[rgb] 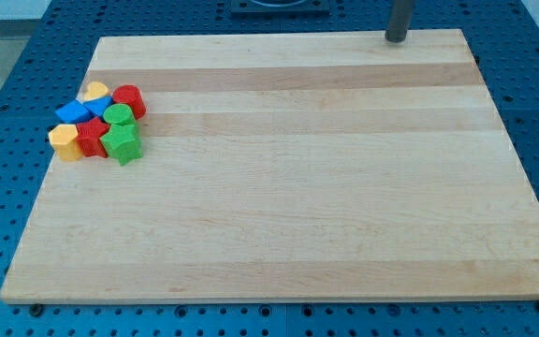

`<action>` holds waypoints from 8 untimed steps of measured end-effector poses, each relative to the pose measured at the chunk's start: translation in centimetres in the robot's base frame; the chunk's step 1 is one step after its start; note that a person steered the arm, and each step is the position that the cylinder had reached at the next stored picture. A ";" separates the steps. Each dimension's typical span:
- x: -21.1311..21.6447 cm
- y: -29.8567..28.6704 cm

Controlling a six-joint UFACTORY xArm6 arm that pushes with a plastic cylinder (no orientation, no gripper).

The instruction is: Move the green star away from the group of blocks

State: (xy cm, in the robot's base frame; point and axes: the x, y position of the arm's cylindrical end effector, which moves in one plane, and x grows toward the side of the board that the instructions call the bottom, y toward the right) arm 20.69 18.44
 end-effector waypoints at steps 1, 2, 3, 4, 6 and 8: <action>0.0 0.0; 6.4 -0.8; 18.6 -6.1; 28.0 -16.3; 37.1 -34.4; 31.0 -40.0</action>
State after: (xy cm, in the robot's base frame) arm 51.71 -21.51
